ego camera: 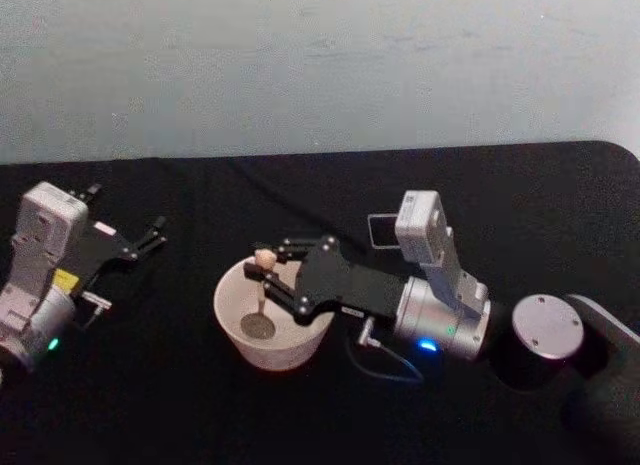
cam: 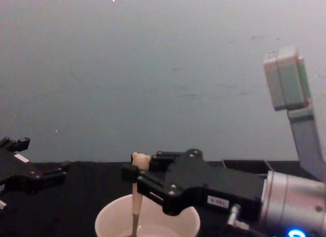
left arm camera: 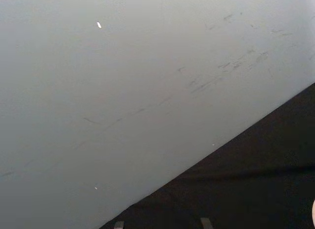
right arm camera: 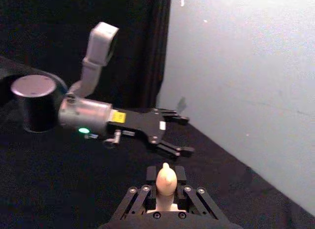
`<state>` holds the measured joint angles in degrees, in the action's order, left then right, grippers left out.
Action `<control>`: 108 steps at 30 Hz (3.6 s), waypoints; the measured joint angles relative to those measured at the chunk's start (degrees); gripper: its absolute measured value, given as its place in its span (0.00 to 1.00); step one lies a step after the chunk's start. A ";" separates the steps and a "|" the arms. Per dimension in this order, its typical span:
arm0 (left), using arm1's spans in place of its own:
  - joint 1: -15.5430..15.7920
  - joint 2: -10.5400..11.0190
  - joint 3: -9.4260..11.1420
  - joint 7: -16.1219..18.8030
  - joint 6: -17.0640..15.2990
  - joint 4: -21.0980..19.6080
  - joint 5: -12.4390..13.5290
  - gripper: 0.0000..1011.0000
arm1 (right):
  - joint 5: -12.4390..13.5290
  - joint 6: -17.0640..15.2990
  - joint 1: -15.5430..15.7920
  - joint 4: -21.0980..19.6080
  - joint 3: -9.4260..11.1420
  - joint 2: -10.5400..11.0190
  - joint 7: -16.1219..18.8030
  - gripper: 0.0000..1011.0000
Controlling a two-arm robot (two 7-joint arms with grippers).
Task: Pick up the stirring spoon with one hand, stir inside the cup, then place it back in its original position.
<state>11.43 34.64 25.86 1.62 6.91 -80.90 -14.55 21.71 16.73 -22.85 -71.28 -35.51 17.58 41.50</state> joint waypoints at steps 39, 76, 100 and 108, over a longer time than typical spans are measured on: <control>0.00 0.00 0.00 0.00 0.00 0.00 0.00 0.99 | -1.19 0.27 -1.41 3.21 2.64 -1.34 -1.75 0.21; 0.00 0.00 0.00 0.00 0.00 0.00 0.00 0.99 | 4.75 -6.13 5.05 -20.93 13.14 8.29 -9.74 0.21; 0.00 0.00 0.00 0.00 0.00 0.00 0.00 0.99 | 4.32 -11.59 14.36 -28.34 19.36 11.79 -15.49 0.21; 0.00 0.00 0.00 0.00 0.00 0.00 0.00 0.99 | 4.02 -12.64 13.68 -26.28 18.69 10.30 -16.20 0.21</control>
<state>11.43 34.65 25.86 1.62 6.91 -80.90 -14.55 25.74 4.09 -9.17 -97.56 -16.82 27.89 25.31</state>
